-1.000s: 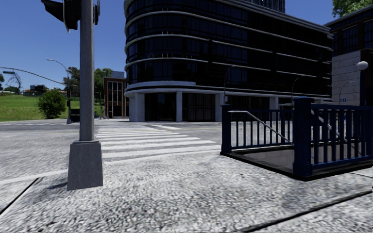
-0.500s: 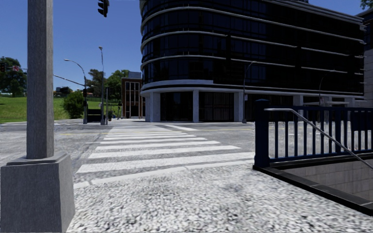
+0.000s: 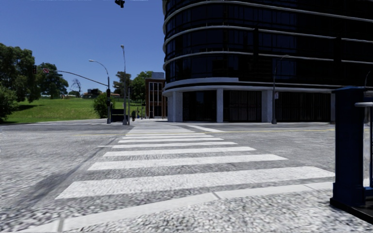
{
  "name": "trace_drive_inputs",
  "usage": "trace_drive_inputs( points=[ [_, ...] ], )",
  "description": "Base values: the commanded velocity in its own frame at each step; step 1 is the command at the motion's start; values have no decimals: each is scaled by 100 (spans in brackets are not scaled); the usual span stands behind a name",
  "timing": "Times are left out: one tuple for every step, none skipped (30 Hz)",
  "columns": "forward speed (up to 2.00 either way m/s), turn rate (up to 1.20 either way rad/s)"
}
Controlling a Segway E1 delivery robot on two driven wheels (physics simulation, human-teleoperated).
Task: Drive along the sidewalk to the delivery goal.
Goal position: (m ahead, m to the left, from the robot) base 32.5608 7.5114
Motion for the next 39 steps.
trace_drive_inputs(
  points=[
    [200,37],
    [200,37],
    [200,37],
    [200,37],
    [200,37],
    [200,37],
    [200,37],
    [200,37],
    [200,37],
    [200,31],
    [200,19],
    [200,9],
    [200,9],
    [200,0],
    [194,0],
    [184,0],
    [184,0],
    [175,0],
    [166,0],
    [160,0],
    [150,0],
    [150,0],
    [138,0],
    [128,0],
    [118,5],
    [115,13],
    [115,13],
    [114,16],
    [114,19],
    [114,23],
    [114,23],
    [114,25],
    [114,25],
    [114,25],
    [115,25],
    [115,25],
    [115,25],
    [116,25],
    [119,25]
  ],
)
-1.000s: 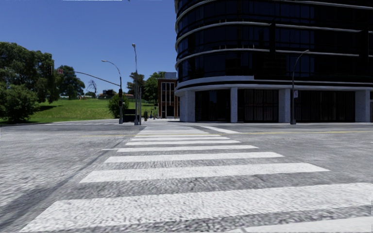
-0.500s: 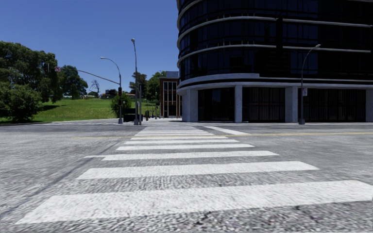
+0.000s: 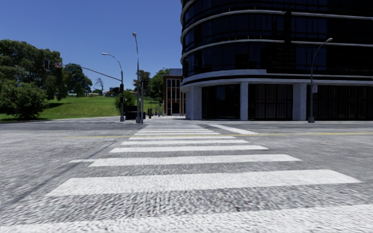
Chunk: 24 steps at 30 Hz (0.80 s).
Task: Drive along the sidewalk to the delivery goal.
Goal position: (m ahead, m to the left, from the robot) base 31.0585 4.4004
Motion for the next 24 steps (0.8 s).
trace_drive_inputs(
  points=[
    [123,25],
    [123,25],
    [125,26],
    [126,27],
    [126,32],
    [126,32],
    [127,34],
    [127,35],
    [127,35],
    [127,35],
    [127,35],
    [128,35],
    [128,35],
    [128,35],
    [128,35],
    [128,35],
    [128,35],
    [136,35],
    [200,35],
    [200,35],
    [200,35],
    [200,35],
    [200,35],
    [200,35]
  ],
)
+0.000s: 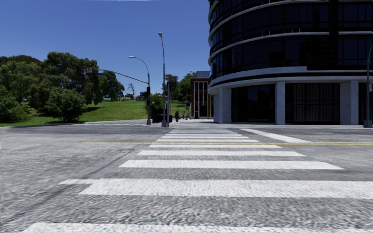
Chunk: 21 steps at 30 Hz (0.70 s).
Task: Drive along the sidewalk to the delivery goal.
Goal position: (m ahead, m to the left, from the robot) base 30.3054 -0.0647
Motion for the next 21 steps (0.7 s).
trace_drive_inputs(
  points=[
    [200,35],
    [200,0],
    [200,0],
    [200,0],
    [200,0],
    [200,0],
    [200,0],
    [200,0],
    [200,0],
    [200,0],
    [200,0],
    [200,0],
    [200,0],
    [200,0],
    [200,0],
    [200,0],
    [200,0],
    [200,0],
    [200,-8],
    [200,-8],
    [200,-11]
  ],
)
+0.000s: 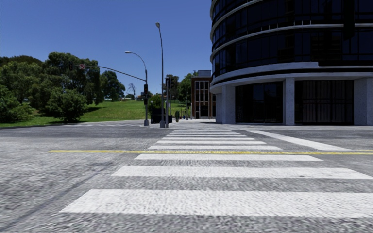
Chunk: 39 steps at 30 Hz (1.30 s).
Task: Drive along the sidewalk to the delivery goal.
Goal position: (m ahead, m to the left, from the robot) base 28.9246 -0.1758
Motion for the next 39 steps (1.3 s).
trace_drive_inputs(
  points=[
    [200,-13],
    [200,-17],
    [200,-17],
    [200,-20],
    [200,-24],
    [200,-25],
    [200,-25],
    [200,-25],
    [200,-26],
    [200,-24],
    [200,-3],
    [200,-3],
    [200,0],
    [200,0],
    [200,0],
    [200,0],
    [200,0],
    [200,0],
    [200,0],
    [200,0],
    [200,0],
    [200,0],
    [200,0],
    [200,0],
    [200,0],
    [200,0],
    [200,0],
    [200,0],
    [200,0],
    [200,0],
    [200,0],
    [200,0],
    [200,0],
    [200,0],
    [200,0],
    [200,0],
    [200,0],
    [200,0],
    [200,0]
  ],
)
